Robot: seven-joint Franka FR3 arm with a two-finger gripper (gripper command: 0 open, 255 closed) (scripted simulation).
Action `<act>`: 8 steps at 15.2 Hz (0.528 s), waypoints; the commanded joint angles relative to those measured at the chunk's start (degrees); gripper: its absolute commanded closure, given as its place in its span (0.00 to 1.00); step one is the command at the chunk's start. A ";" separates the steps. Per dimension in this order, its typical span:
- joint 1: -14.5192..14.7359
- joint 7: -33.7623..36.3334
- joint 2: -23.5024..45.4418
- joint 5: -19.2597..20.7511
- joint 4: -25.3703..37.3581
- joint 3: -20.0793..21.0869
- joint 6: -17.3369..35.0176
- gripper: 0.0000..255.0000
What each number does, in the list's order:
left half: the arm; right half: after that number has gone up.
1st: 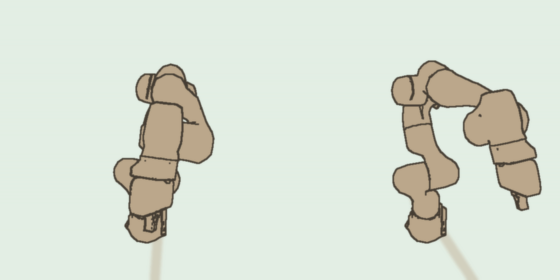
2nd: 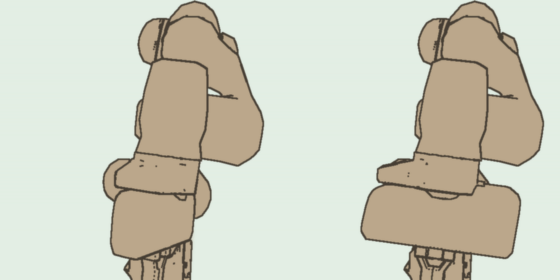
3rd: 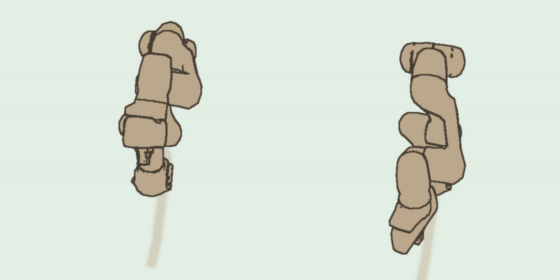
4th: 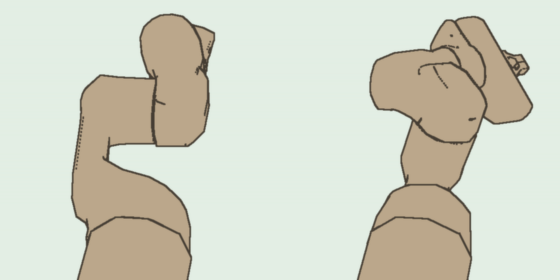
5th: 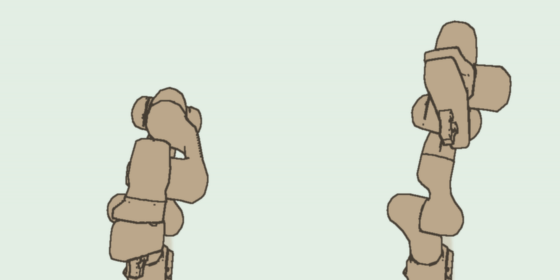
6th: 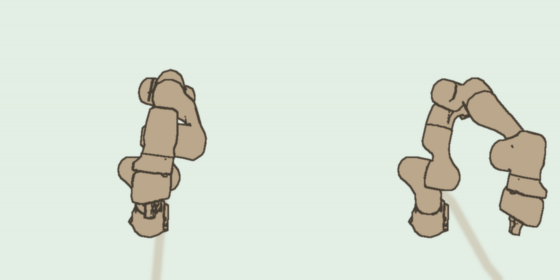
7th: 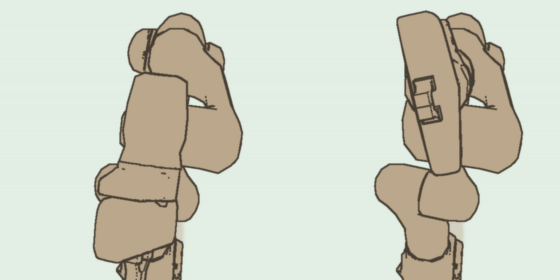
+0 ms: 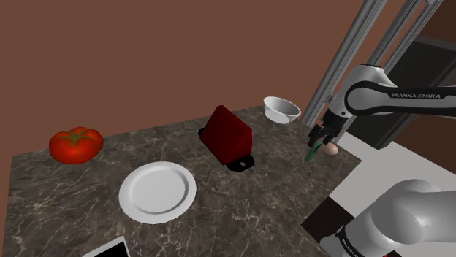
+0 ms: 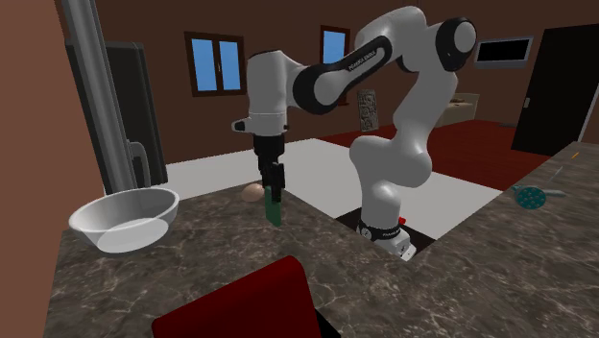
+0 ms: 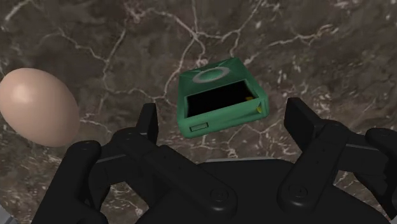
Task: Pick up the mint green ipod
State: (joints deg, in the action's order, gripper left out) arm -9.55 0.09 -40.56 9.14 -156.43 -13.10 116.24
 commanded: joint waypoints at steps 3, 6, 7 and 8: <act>-0.09 -0.04 1.46 0.35 -1.85 -0.50 3.34 0.00; -0.06 0.00 1.47 0.34 -1.93 -0.47 3.43 1.00; -0.07 0.01 1.43 0.35 -1.99 -0.47 3.44 1.00; -0.08 0.00 1.43 0.36 -2.02 -0.48 3.48 1.00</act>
State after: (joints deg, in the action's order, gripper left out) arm -9.68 0.08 -39.18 9.56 -158.35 -13.61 119.71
